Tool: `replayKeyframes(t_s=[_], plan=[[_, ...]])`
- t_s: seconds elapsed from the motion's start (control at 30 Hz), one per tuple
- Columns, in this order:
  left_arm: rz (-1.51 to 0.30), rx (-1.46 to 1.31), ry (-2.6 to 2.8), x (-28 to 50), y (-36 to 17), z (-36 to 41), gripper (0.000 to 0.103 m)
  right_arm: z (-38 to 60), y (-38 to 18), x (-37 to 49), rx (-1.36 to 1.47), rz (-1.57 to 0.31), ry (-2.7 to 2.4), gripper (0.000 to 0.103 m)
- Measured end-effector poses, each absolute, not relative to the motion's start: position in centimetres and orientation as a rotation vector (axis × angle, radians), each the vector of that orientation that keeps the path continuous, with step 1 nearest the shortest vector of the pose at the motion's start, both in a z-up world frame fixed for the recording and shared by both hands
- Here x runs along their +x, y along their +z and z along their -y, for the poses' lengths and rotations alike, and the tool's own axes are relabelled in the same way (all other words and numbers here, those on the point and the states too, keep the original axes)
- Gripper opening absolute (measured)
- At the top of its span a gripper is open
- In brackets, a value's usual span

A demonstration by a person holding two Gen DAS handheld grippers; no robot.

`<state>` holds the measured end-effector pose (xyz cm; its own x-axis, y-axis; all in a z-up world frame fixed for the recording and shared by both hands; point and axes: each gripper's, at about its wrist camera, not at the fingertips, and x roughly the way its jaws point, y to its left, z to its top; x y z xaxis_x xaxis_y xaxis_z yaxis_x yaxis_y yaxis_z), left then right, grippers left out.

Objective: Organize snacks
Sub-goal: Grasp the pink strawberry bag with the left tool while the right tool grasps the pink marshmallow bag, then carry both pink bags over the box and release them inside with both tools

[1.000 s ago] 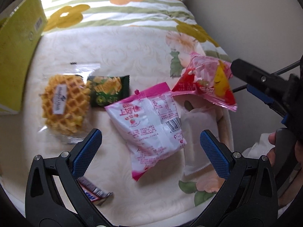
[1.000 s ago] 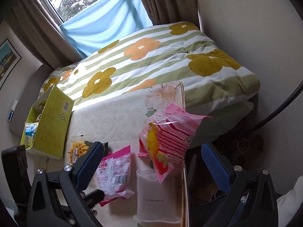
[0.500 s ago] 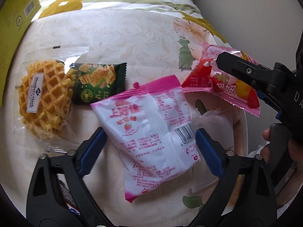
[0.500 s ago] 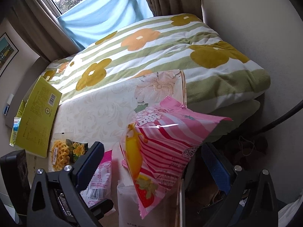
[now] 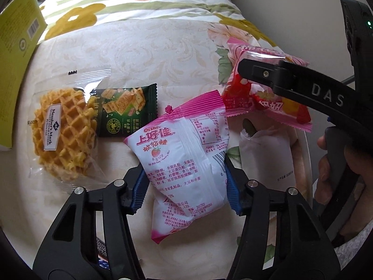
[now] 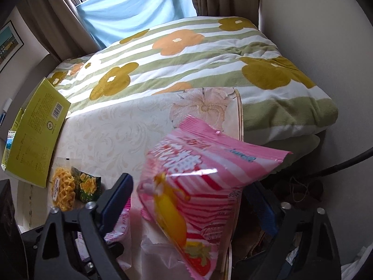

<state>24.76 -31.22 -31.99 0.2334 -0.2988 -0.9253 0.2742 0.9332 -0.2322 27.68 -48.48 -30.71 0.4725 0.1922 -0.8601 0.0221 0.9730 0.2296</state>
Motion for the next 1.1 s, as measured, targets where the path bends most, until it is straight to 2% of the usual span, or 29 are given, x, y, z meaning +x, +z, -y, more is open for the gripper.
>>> replayKeyframes(t_s=[0.07,0.13,0.17,0.4,0.73,1.1], plan=[[-1.277,-0.017,-0.398,24.6,-31.9,31.3,0.052,48.4,-30.7,27.7,0.213,-1.072,0.104,0.088],[-1.278,-0.018,-0.399,24.4,-31.8,31.3,0.052,48.2,-30.6,27.6,0.197,-1.067,0.101,0.084],[-1.279,-0.016,-0.398,24.4,-31.8,31.3,0.052,48.2,-30.5,27.5,0.191,-1.065,0.105,0.076],[-1.272,-0.011,-0.389,24.0,-31.4,31.1,0.051,48.5,-30.2,27.0,0.199,-1.055,0.097,0.067],[-1.227,-0.034,-0.395,22.7,-28.9,30.5,0.05,48.6,-27.6,26.0,0.211,-1.012,0.108,0.065],[-1.085,-0.127,-0.318,21.4,-21.4,26.6,0.05,46.9,-20.2,25.0,0.205,-0.91,0.181,0.065]])
